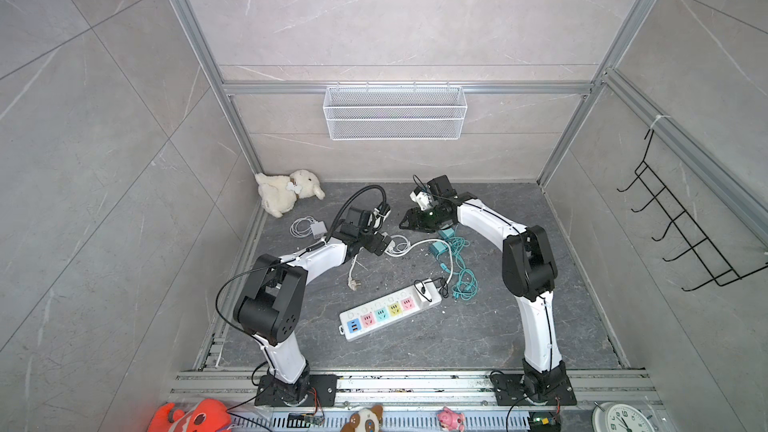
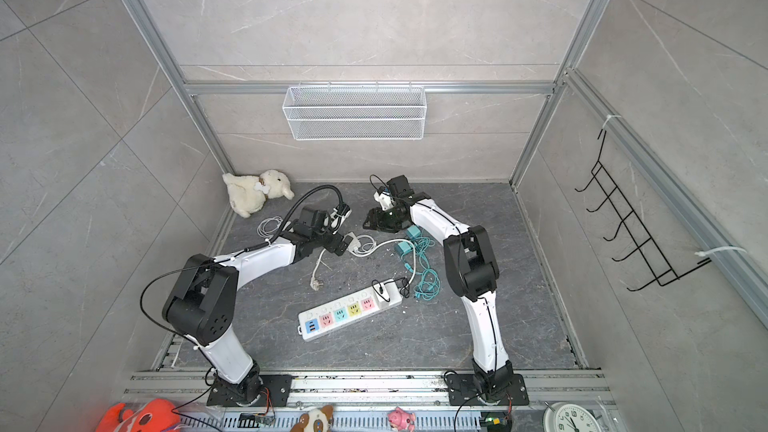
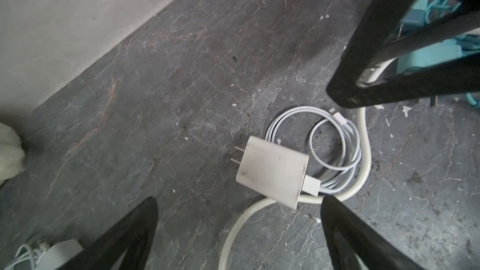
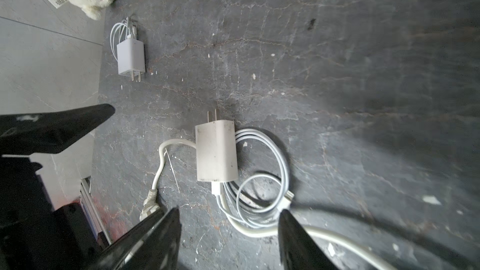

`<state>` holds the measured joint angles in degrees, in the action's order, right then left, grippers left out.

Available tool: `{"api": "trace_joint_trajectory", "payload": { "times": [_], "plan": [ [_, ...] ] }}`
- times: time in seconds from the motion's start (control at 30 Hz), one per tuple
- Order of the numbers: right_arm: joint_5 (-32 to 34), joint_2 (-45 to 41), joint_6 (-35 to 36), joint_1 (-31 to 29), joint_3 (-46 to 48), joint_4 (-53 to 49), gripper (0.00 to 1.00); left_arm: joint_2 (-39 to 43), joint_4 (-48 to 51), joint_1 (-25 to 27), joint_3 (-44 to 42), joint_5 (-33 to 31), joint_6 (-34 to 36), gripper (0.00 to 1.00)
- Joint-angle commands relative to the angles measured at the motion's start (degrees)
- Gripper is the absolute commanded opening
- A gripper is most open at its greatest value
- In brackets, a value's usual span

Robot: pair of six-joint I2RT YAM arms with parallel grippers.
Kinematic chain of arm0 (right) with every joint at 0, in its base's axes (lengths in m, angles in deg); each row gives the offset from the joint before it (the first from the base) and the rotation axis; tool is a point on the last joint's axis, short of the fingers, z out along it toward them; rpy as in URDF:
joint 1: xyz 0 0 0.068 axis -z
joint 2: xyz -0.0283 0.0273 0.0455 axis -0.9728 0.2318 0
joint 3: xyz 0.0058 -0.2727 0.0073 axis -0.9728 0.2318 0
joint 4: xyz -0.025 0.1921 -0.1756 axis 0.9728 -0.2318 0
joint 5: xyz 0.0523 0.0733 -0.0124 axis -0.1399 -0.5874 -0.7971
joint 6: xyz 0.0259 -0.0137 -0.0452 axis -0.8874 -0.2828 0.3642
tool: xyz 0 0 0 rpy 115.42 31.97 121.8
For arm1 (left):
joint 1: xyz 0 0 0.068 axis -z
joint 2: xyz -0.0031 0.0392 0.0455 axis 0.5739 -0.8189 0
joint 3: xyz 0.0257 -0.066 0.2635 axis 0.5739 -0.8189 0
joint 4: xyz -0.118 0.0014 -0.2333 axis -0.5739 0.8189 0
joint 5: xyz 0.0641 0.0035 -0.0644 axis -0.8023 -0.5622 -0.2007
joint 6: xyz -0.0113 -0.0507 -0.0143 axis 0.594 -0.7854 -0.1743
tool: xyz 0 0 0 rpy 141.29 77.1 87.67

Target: Insert the plug

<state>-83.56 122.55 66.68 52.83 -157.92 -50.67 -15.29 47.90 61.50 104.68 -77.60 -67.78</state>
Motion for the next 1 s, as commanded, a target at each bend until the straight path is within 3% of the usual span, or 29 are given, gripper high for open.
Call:
{"api": "trace_joint_trajectory", "payload": {
  "times": [0.0,0.23,0.63,0.97],
  "plan": [
    [0.9,-4.8,-1.1,1.3,4.5,2.9,0.61,-3.7,6.6,0.2,4.1,5.1,-0.1,0.99],
    [0.6,-9.3,-1.0,3.0,10.6,4.8,0.61,-8.0,10.8,0.1,9.2,7.5,-0.6,0.99],
    [-0.1,-11.0,-0.7,4.3,14.0,6.1,0.61,-13.6,13.5,-1.0,15.1,6.3,-3.1,0.98],
    [-0.7,-11.5,-0.8,4.9,15.0,6.9,0.6,-17.1,20.1,-1.3,20.5,5.9,-5.5,0.91]
  ]
}}
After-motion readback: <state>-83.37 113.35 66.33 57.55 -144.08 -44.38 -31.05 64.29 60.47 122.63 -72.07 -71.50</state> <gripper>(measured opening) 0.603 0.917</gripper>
